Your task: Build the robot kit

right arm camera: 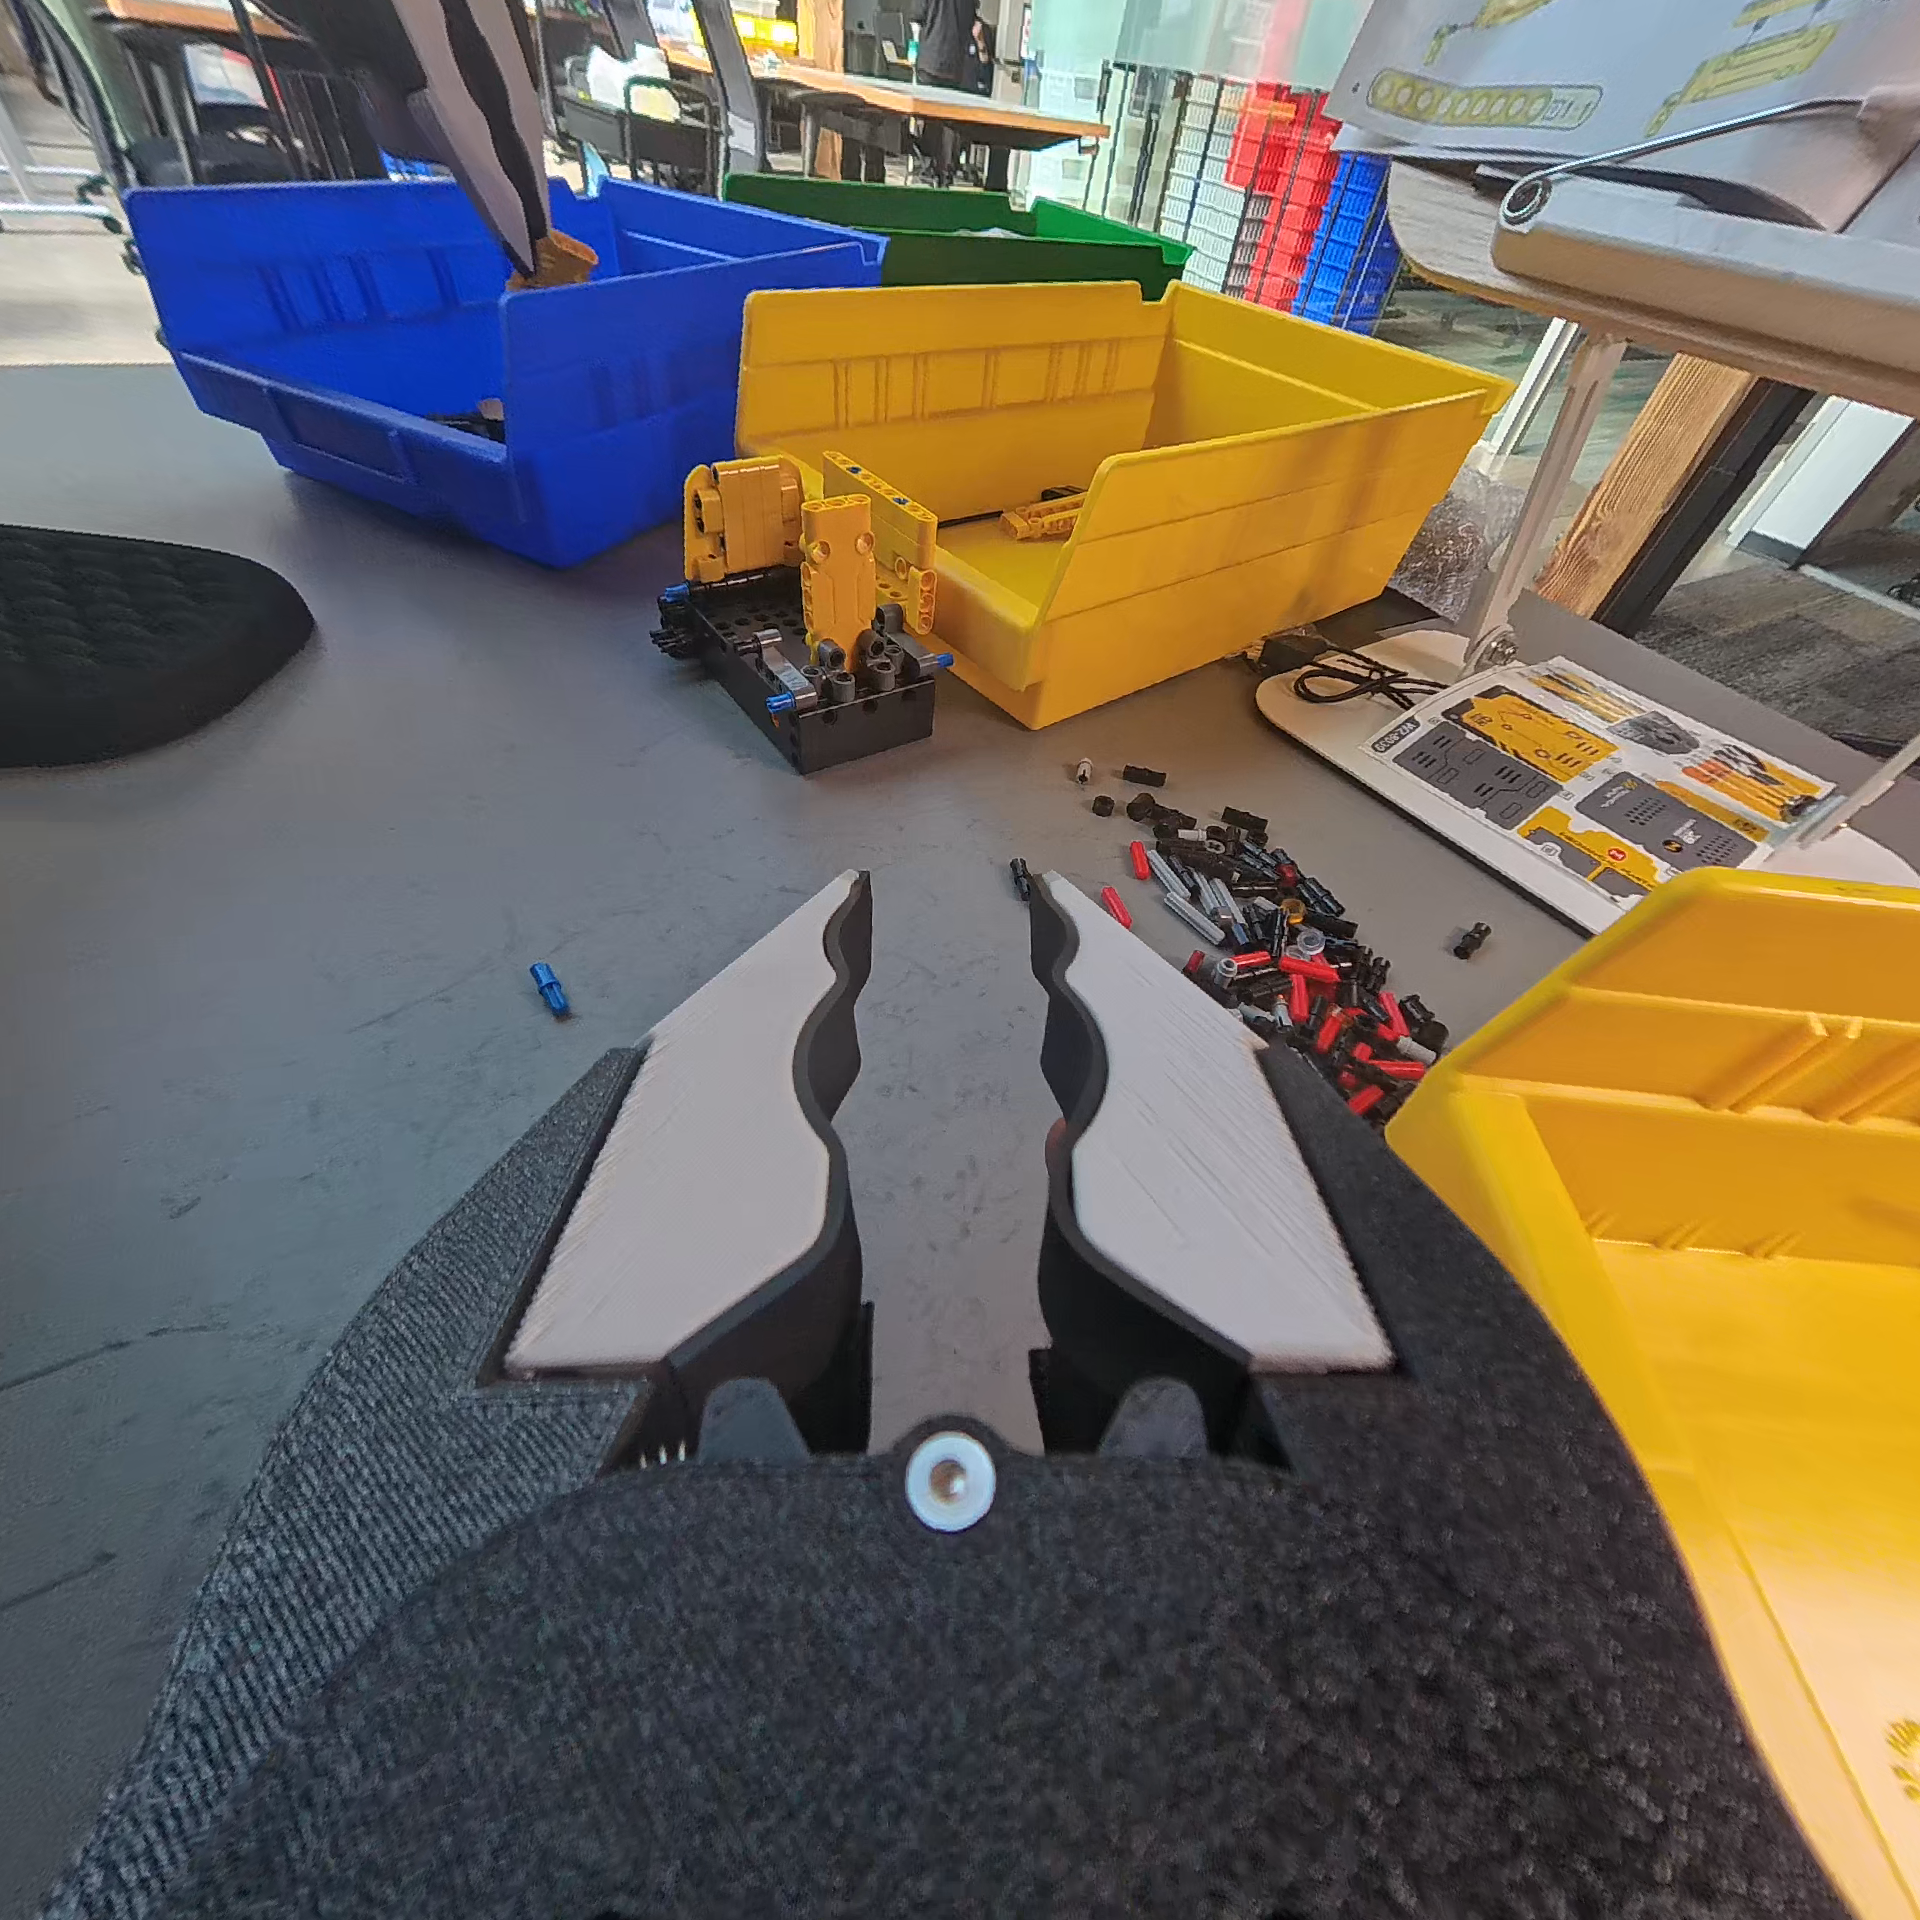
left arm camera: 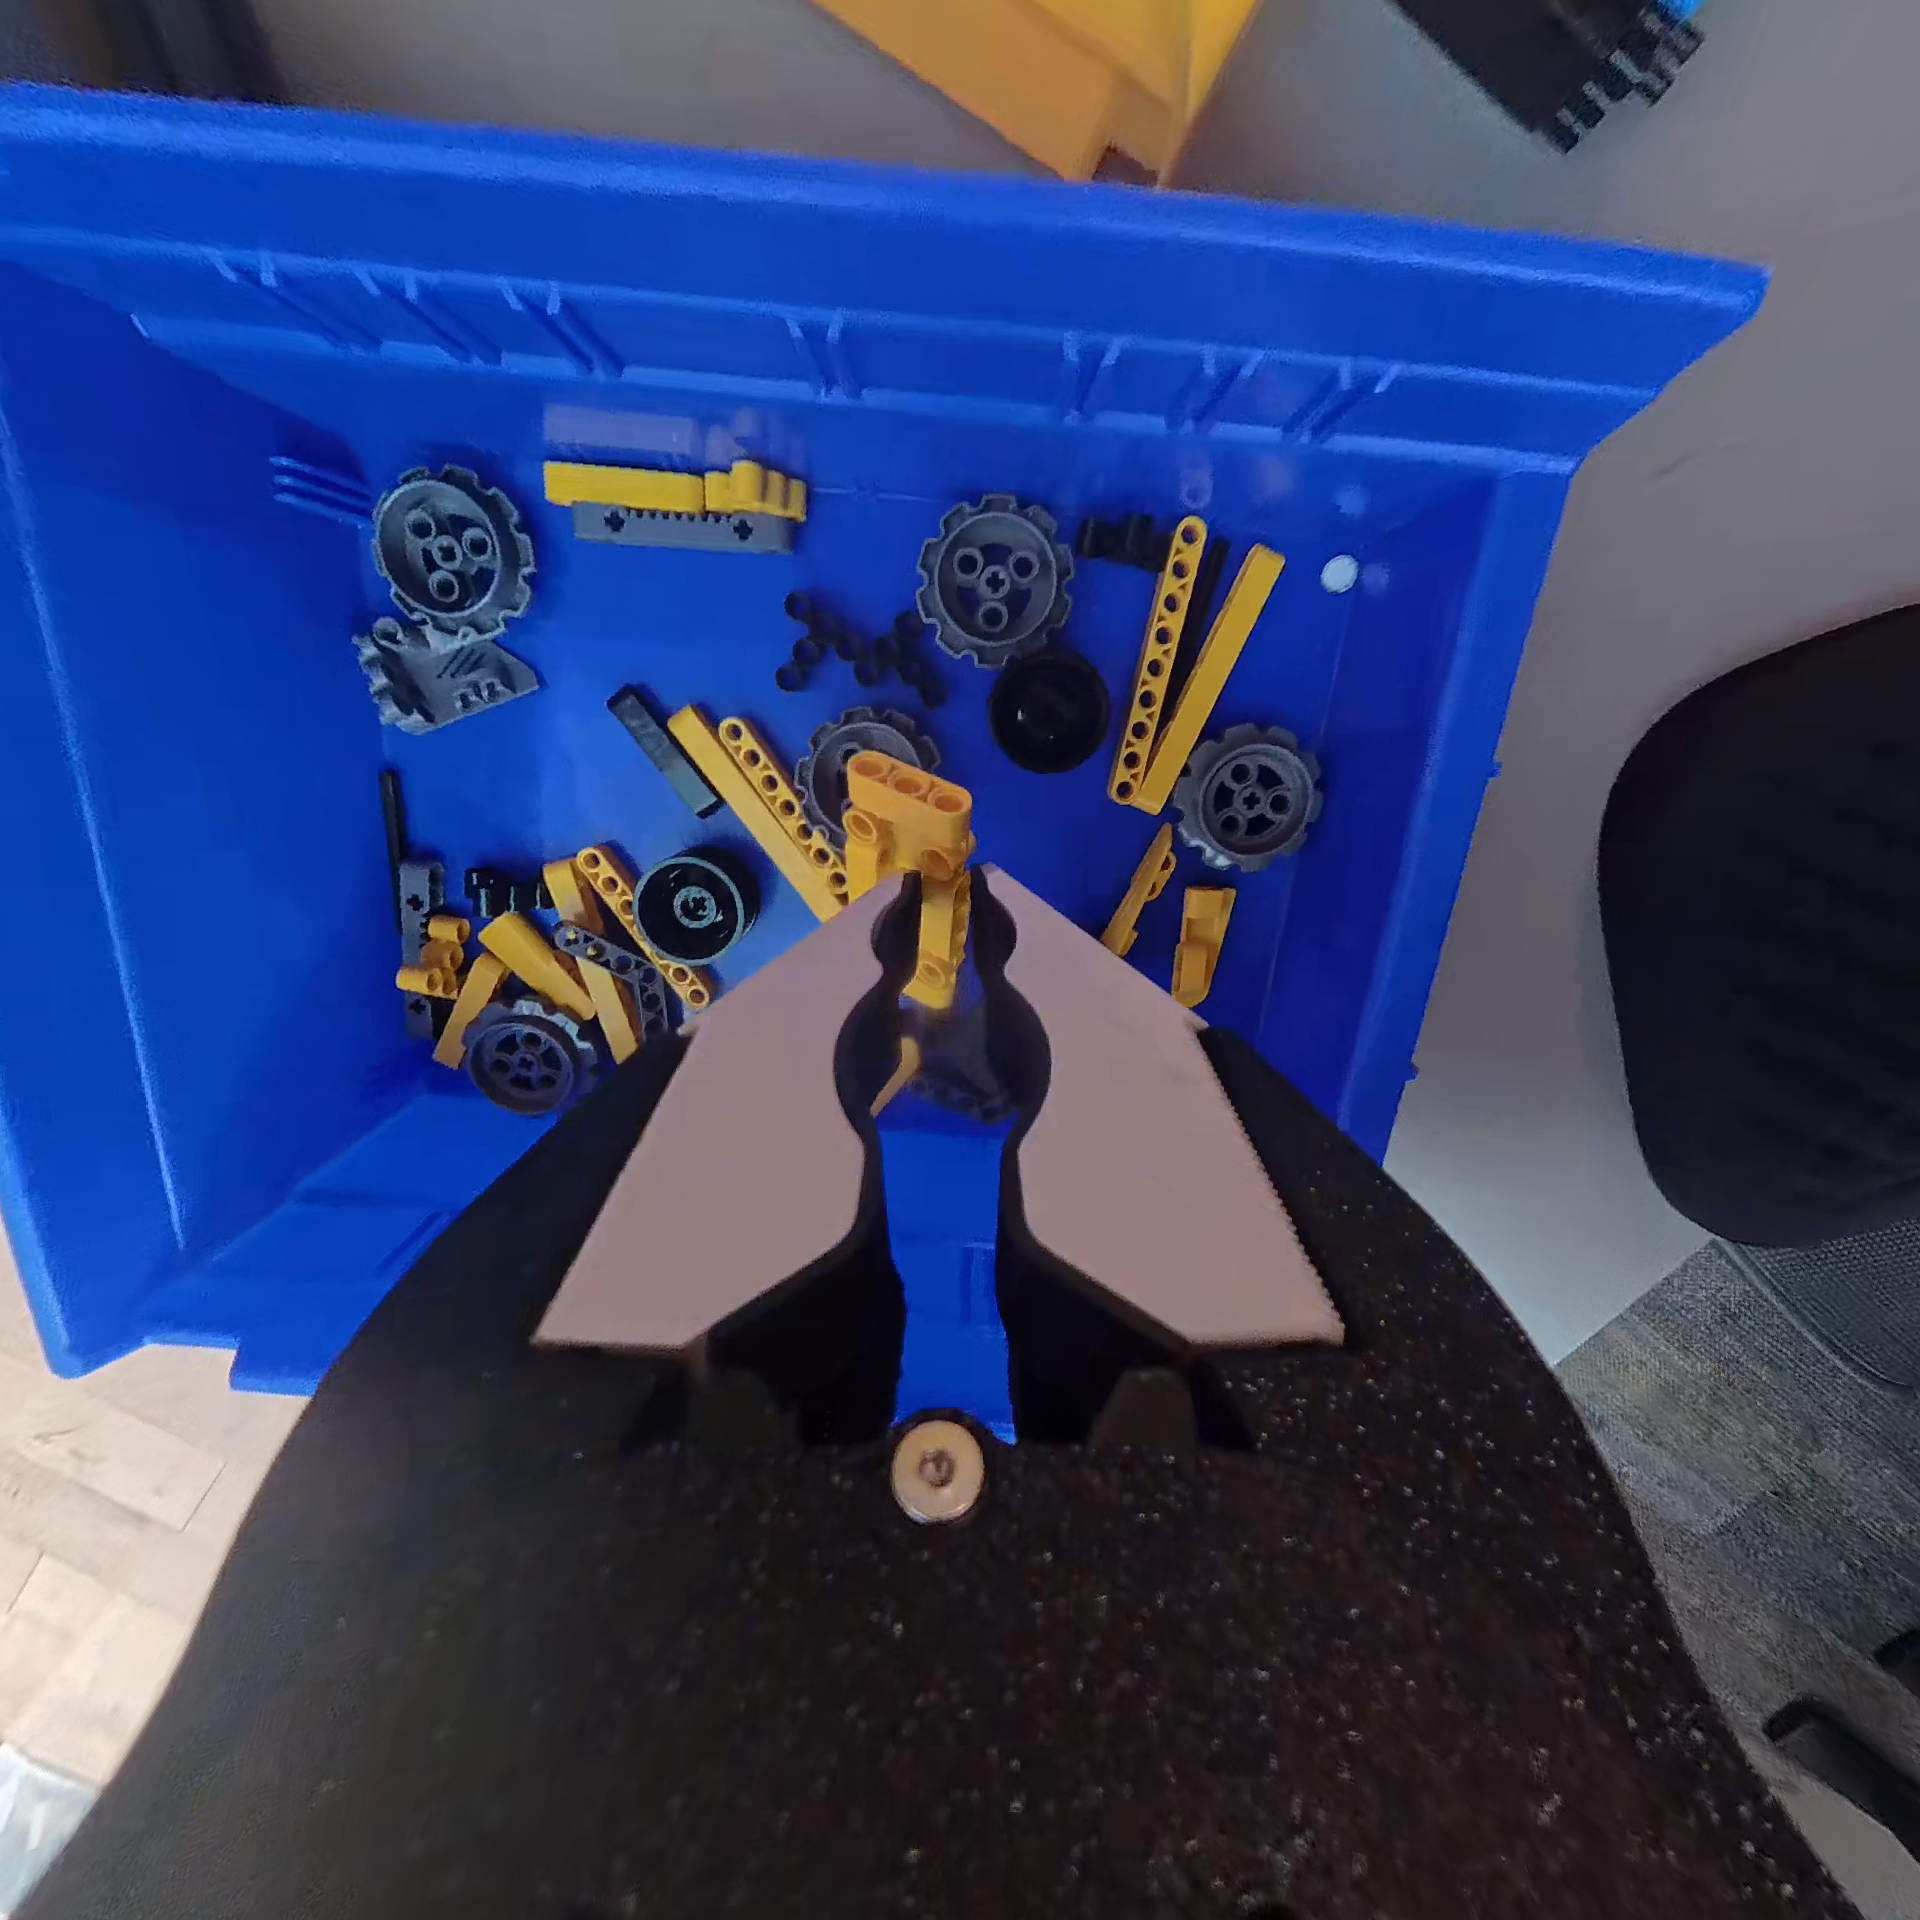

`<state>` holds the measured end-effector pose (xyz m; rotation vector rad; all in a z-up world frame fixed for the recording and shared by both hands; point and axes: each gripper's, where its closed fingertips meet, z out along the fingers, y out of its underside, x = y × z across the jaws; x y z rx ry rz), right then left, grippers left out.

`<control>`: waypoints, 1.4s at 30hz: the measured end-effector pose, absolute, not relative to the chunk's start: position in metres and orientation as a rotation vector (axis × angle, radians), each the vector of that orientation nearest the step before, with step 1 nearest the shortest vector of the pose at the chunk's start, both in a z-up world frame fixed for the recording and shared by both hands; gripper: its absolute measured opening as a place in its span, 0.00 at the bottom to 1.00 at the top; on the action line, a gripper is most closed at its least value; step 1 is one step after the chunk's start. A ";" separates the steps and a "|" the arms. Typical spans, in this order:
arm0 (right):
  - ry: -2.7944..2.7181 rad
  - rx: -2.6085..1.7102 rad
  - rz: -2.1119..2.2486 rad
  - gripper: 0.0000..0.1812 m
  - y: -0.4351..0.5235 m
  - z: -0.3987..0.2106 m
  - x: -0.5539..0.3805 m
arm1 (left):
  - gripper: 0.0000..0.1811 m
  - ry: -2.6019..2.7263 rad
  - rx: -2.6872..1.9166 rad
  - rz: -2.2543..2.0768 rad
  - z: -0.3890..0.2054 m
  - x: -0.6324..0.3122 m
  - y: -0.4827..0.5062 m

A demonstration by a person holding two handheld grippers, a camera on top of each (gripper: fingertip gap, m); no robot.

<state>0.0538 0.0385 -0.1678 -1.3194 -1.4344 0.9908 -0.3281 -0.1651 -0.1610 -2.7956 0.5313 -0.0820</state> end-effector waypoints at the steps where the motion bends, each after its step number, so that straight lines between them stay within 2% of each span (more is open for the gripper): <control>1: -1.434 -1.320 0.991 0.17 0.039 -0.168 0.054 | 0.04 0.523 -2.773 -0.104 -0.158 -0.324 -0.163; 6: -1.431 -1.321 0.988 0.17 0.039 -0.168 0.054 | 0.04 0.391 -2.602 -0.258 -0.137 -0.298 -0.145; 18: -1.417 -1.324 0.983 0.17 0.041 -0.167 0.054 | 0.04 -0.060 -1.867 -0.686 -0.058 -0.207 -0.105; 26: -1.436 -1.117 0.986 0.17 0.003 -0.140 0.036 | 0.04 -0.148 -1.511 -1.147 -0.067 -0.070 -0.071; 33: -1.440 -0.939 0.796 0.25 -0.017 -0.124 0.021 | 0.04 -0.243 -1.455 -1.496 -0.096 0.002 -0.029; 35: -1.444 -0.917 0.748 0.23 -0.018 -0.124 0.019 | 0.04 -0.244 -1.454 -1.546 -0.102 0.010 -0.025; 40: -1.466 -0.884 0.670 0.10 -0.021 -0.129 0.013 | 0.04 -0.326 -1.363 -1.674 -0.110 0.007 -0.026; 42: -1.469 -0.873 0.661 0.10 -0.023 -0.131 0.011 | 0.04 -0.342 -1.349 -1.680 -0.111 0.005 -0.028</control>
